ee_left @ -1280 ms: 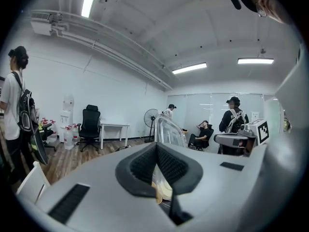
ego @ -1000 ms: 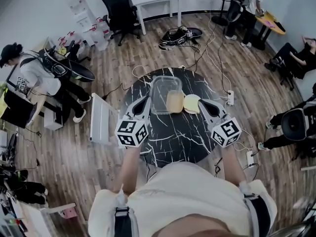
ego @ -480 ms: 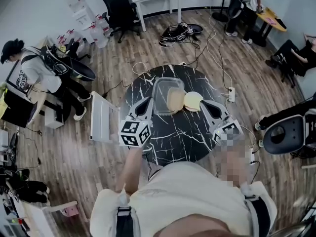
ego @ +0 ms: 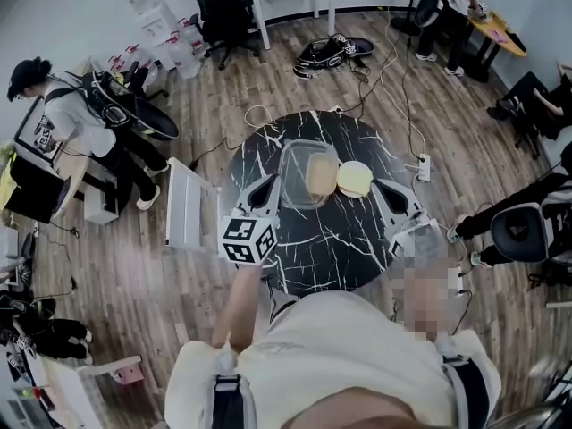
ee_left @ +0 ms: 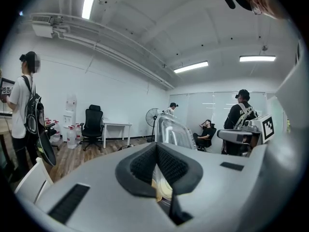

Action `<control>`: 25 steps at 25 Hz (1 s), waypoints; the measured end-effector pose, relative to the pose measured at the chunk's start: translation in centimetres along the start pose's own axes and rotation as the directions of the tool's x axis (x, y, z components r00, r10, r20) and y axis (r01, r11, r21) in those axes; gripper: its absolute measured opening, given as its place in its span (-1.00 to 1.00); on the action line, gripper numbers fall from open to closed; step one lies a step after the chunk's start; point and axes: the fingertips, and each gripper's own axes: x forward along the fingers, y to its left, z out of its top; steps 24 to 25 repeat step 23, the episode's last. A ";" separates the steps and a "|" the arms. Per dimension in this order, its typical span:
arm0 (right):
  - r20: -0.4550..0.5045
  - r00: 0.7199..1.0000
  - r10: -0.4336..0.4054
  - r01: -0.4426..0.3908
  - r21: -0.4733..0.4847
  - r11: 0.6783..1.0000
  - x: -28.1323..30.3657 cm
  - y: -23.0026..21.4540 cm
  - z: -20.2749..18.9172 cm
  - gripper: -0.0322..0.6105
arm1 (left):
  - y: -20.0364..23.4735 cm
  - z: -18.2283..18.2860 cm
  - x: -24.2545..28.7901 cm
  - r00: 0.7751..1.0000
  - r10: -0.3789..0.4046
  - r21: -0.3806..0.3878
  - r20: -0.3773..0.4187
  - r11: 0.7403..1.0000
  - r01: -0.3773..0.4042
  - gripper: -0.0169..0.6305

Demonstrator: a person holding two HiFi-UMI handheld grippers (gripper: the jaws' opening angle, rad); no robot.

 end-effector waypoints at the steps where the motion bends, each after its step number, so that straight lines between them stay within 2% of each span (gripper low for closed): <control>1: 0.000 1.000 0.001 -0.001 0.002 1.000 0.0 0.0 -0.1 -0.88 | -0.1 0.0 -0.1 1.000 0.000 0.001 0.000 1.000 0.000 -0.90; 25: -0.004 1.000 -0.011 0.010 -0.014 1.000 -0.6 -1.0 0.0 -0.88 | 0.0 0.9 -0.9 0.999 0.022 0.013 0.031 1.000 -0.023 -0.90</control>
